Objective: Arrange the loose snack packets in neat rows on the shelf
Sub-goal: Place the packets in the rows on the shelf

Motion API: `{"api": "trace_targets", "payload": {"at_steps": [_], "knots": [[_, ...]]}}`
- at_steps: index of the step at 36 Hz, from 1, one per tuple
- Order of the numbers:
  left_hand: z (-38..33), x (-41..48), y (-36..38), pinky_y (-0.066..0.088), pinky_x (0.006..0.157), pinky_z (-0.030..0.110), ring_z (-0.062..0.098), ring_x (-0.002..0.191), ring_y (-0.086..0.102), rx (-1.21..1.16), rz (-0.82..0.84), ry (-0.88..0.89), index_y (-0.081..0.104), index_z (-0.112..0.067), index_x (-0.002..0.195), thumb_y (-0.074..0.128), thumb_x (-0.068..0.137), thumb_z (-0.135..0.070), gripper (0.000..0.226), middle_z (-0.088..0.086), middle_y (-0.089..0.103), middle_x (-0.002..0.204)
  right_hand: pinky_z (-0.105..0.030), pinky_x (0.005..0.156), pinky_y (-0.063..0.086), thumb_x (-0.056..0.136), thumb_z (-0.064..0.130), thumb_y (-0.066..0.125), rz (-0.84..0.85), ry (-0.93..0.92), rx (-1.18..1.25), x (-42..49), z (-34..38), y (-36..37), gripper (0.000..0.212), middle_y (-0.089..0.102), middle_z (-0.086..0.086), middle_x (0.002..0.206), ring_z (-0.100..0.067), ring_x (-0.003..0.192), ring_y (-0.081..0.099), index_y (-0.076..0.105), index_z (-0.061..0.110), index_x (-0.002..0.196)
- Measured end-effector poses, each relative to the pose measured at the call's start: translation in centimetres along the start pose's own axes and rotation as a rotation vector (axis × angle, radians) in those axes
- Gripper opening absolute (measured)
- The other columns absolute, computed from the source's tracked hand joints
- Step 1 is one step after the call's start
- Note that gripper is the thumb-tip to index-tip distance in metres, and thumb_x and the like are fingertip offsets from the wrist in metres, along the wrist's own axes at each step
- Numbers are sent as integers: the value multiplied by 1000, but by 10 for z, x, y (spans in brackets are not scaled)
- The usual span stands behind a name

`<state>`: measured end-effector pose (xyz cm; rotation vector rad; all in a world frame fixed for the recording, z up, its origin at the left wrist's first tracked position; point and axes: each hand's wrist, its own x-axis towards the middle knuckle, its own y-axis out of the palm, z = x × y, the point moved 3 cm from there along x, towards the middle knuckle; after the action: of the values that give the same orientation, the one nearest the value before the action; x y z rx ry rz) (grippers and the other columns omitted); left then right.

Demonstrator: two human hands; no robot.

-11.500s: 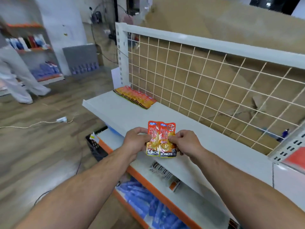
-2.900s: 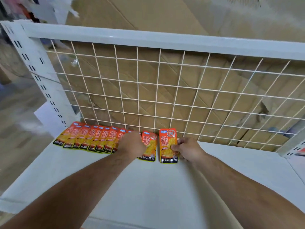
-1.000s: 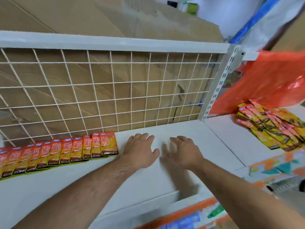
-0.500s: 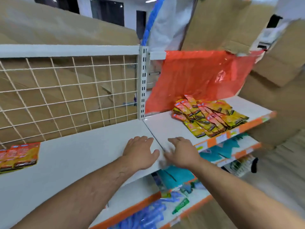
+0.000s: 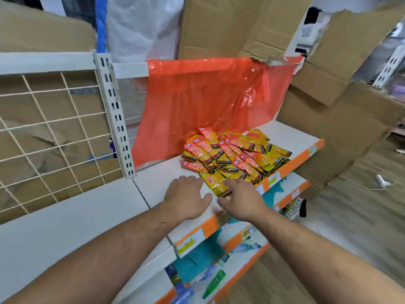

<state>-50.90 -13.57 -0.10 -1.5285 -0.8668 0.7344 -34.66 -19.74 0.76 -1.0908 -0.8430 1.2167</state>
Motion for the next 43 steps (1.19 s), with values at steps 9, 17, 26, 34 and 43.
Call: {"api": "trace_targets", "payload": {"at_steps": [9, 17, 26, 34, 43], "knots": [[-12, 99, -7, 35, 105, 38, 26, 127, 44, -39, -62, 47, 47, -22, 139, 39, 91, -58, 61, 4, 54, 136, -39, 103, 44, 86, 51, 61, -81, 63, -30, 78, -34, -32, 65, 52, -7, 140, -28, 132, 44, 48, 23, 143], [-39, 158, -7, 38, 104, 40, 26, 123, 44, -14, -134, 56, 50, -22, 135, 37, 92, -57, 58, 3, 55, 131, -38, 86, 50, 81, 51, 52, -139, 32, -17, 131, -80, -45, 44, 65, -9, 106, -32, 107, 58, 65, 19, 108], [-83, 212, -4, 38, 103, 43, 28, 121, 44, 32, -148, -55, 57, -17, 120, 44, 91, -53, 47, 6, 57, 122, -38, 78, 52, 94, 40, 52, -175, 20, 22, 200, -143, -67, 32, 71, -11, 104, -34, 103, 64, 70, 16, 102], [-122, 240, -2, 40, 93, 38, 29, 111, 50, 95, -207, -165, 63, -14, 110, 47, 90, -43, 39, 9, 61, 112, -40, 88, 49, 94, 56, 46, -22, -110, -25, 259, -177, -77, 48, 68, -15, 116, -36, 113, 60, 64, 15, 113], [-136, 238, 10, 46, 85, 38, 31, 106, 53, 96, -190, -343, 64, -13, 107, 48, 89, -42, 38, 12, 61, 106, -38, 86, 49, 77, 68, 66, 114, -263, -198, 280, -180, -71, 63, 66, -8, 118, -34, 113, 58, 63, 16, 112]]}}
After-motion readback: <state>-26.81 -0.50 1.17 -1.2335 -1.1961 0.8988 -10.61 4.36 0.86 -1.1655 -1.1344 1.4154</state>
